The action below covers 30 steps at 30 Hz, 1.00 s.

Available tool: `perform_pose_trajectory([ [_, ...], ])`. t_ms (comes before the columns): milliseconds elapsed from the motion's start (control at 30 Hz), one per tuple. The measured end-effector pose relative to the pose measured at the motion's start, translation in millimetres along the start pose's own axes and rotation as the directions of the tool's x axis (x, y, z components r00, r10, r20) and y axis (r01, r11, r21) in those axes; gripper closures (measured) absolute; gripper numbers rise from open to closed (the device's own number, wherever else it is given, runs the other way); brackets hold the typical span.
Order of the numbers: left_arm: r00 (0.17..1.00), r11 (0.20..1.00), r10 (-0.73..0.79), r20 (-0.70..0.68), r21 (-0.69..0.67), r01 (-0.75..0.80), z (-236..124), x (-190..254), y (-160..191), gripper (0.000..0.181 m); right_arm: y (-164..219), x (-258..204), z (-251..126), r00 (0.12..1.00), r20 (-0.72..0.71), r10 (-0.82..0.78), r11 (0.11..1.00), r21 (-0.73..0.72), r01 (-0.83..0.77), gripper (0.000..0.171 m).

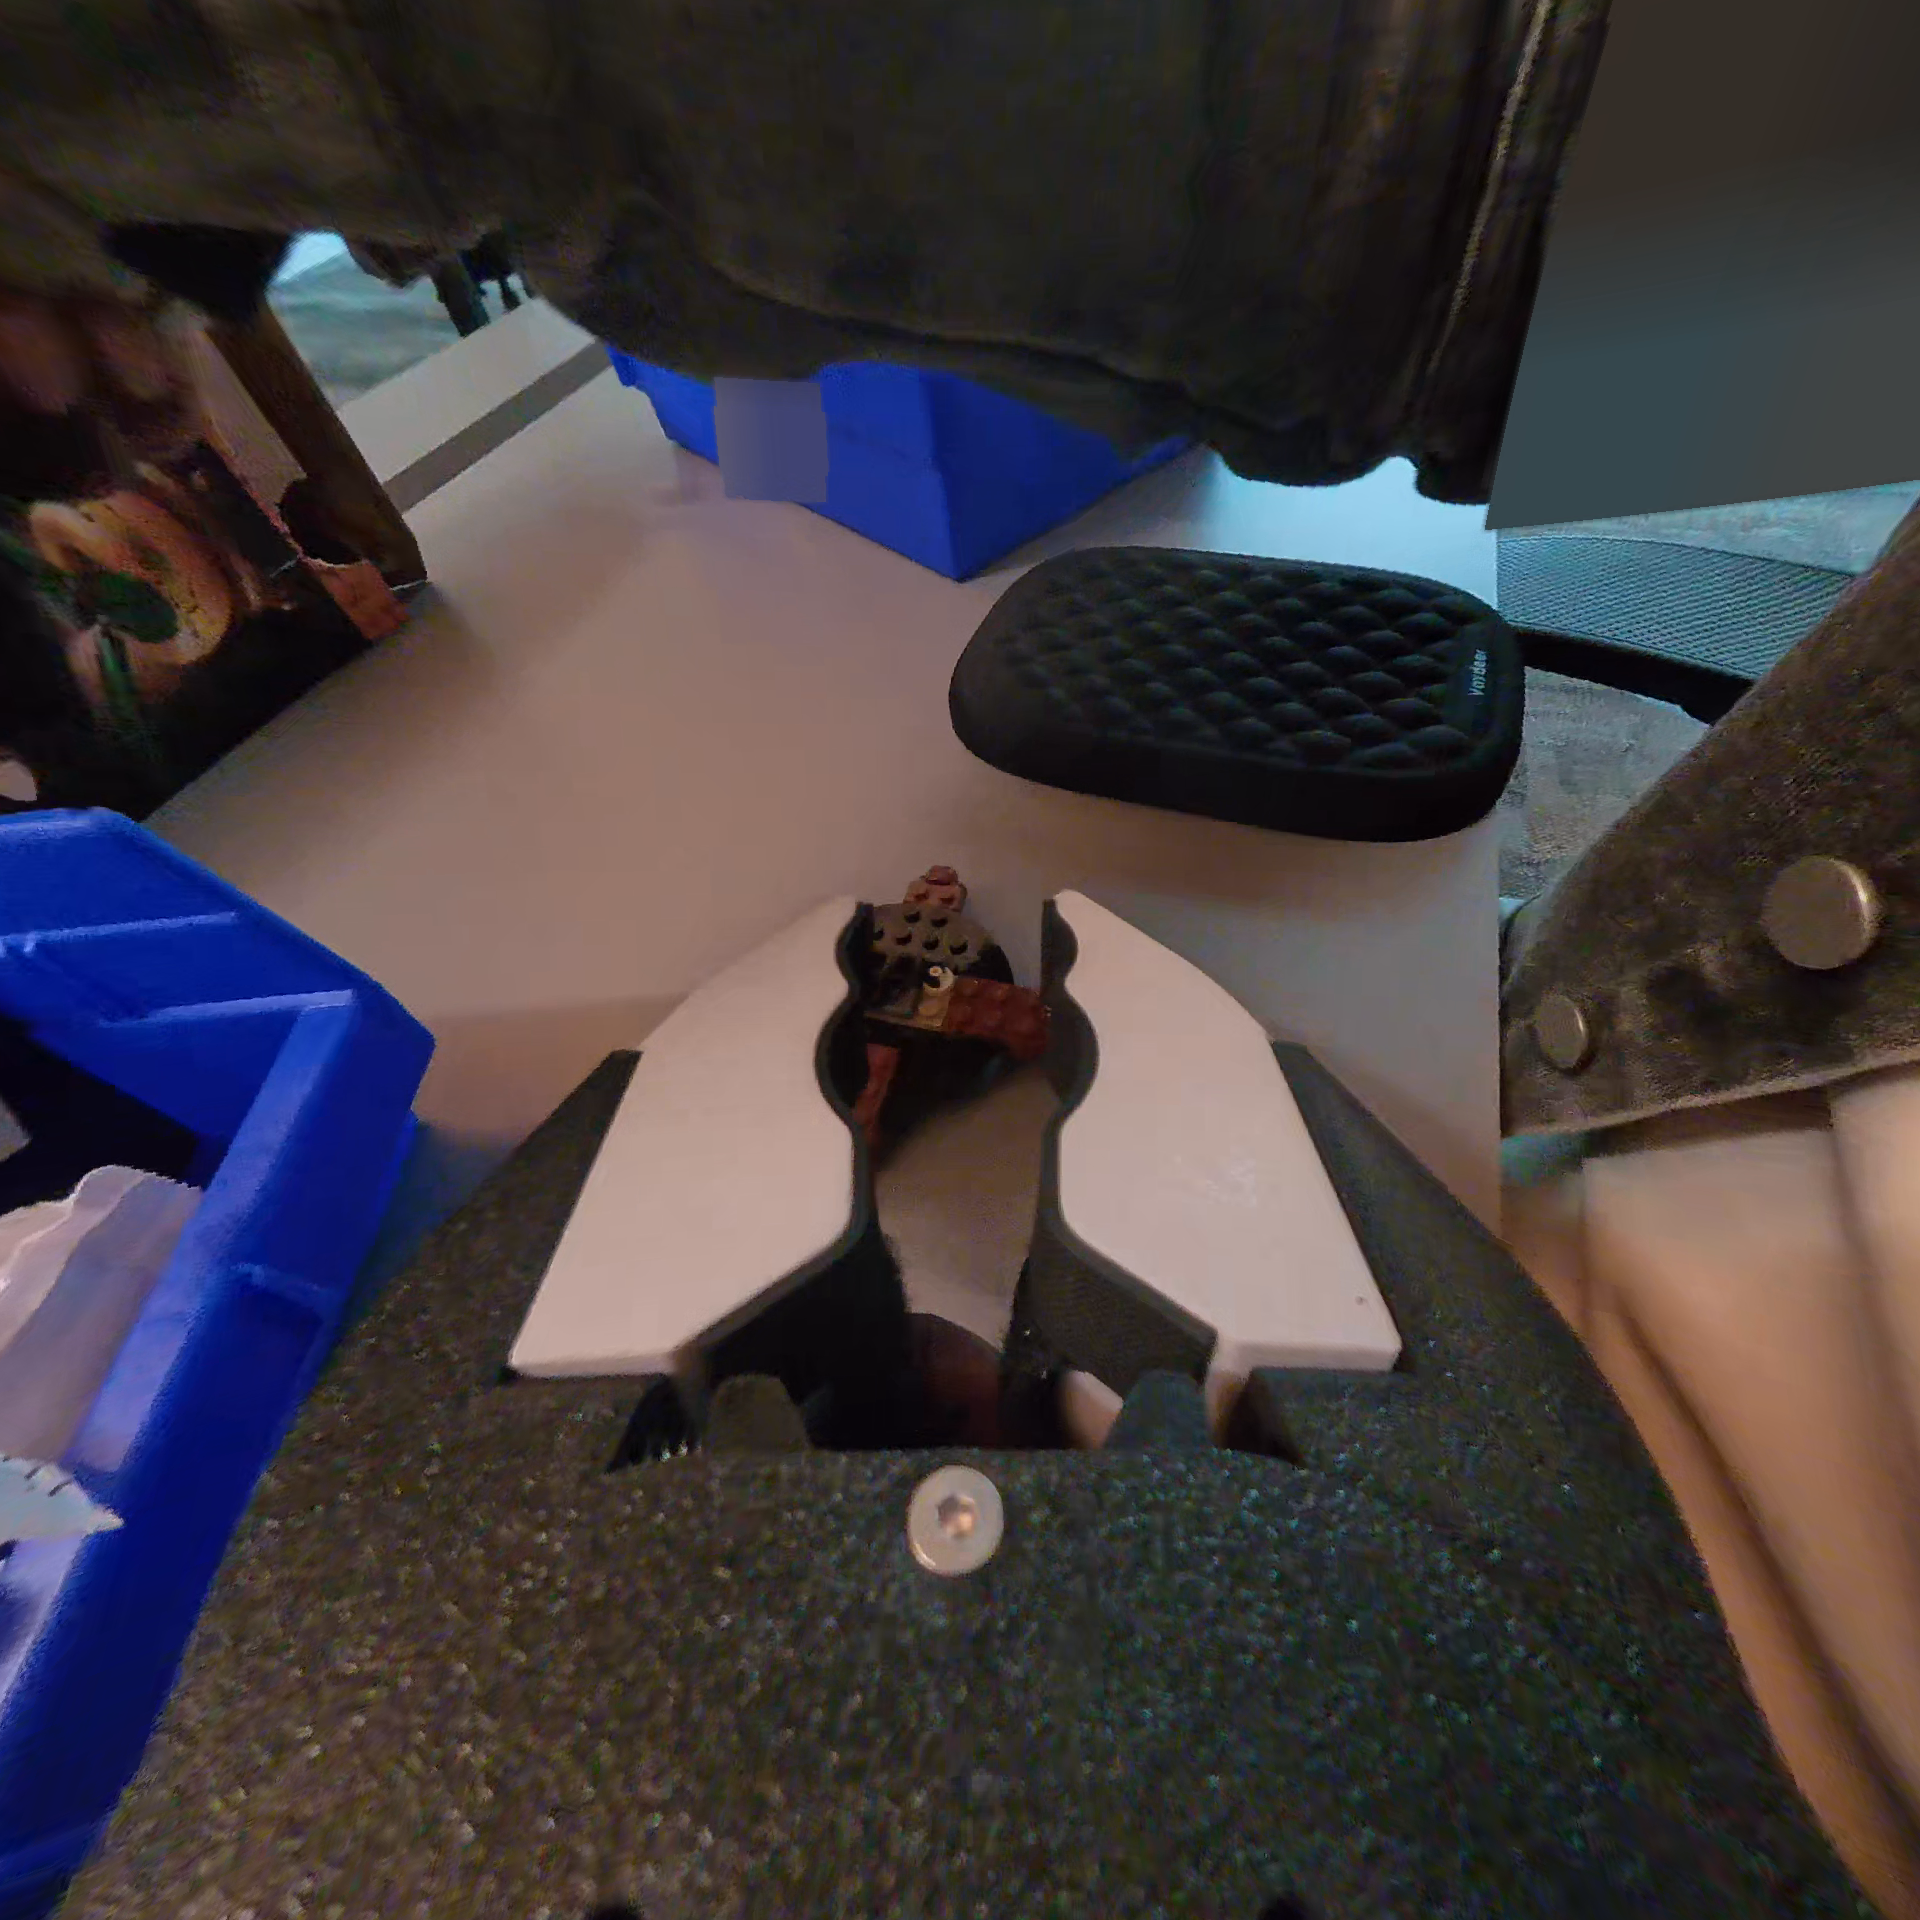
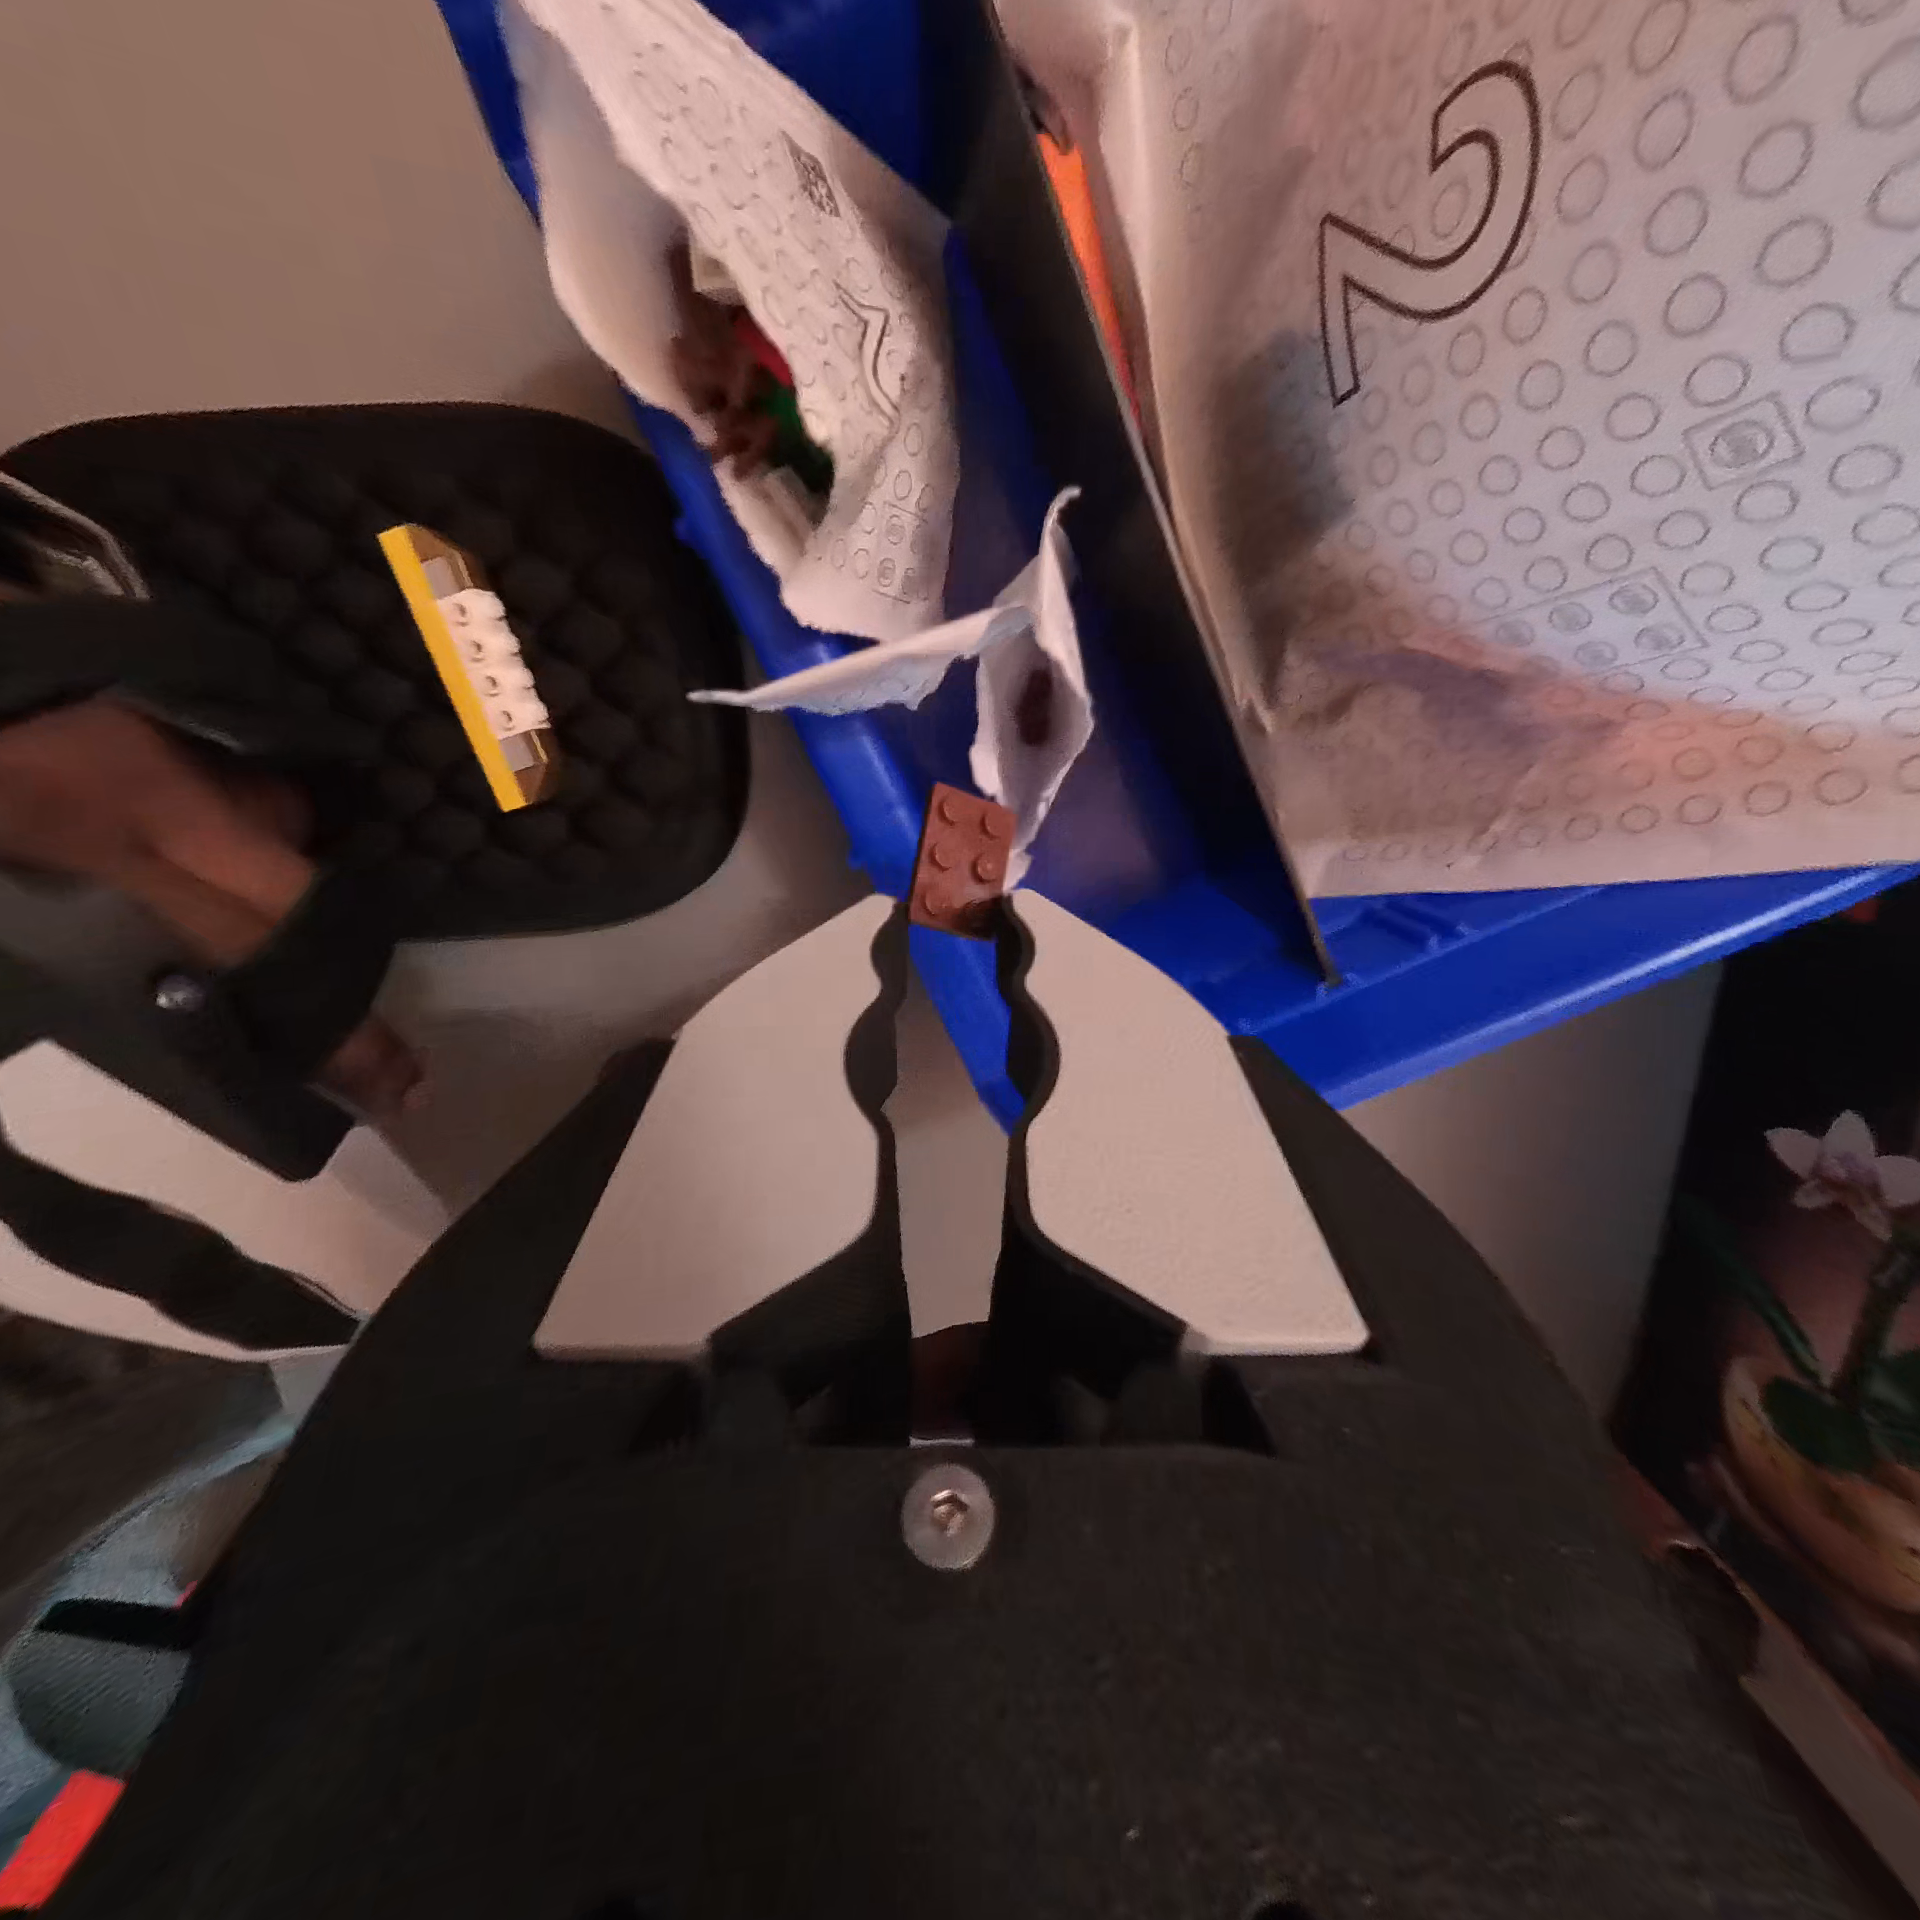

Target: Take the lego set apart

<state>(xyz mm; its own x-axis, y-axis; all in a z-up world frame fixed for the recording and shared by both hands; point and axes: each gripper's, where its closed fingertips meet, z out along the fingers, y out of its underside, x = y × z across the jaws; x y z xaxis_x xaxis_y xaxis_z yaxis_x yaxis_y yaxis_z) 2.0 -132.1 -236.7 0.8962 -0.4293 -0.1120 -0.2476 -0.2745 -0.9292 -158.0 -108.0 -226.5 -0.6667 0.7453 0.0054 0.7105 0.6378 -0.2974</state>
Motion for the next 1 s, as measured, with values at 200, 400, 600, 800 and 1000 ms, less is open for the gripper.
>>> perform_pose_trajectory([
  [200,1.0,0.999,0.015,-0.018,0.031,-0.014,-3,3,-1,0.151,-8,5,16,1.0,0.001,0.012,0.996,-0.093,-0.012,0.156],
  [400,1.0,0.998,0.019,-0.021,0.058,-0.018,-6,4,-3,0.151,-11,12,21,0.999,-0.042,0.017,0.992,-0.123,-0.022,0.155],
  [600,0.999,0.998,0.025,-0.022,0.055,-0.024,-6,5,-2,0.151,-12,15,23,0.997,-0.079,-0.005,0.992,-0.128,-0.005,0.146],
  [800,1.0,0.999,0.024,-0.019,0.049,-0.023,-5,5,-1,0.151,-19,21,14,0.991,-0.134,-0.023,0.998,-0.064,0.014,0.146],
  [1000,1.0,0.998,-0.009,0.006,0.058,0.009,-6,-1,-2,0.151,-3,9,-23,0.977,-0.211,-0.039,0.998,0.047,0.05,0.145],
])
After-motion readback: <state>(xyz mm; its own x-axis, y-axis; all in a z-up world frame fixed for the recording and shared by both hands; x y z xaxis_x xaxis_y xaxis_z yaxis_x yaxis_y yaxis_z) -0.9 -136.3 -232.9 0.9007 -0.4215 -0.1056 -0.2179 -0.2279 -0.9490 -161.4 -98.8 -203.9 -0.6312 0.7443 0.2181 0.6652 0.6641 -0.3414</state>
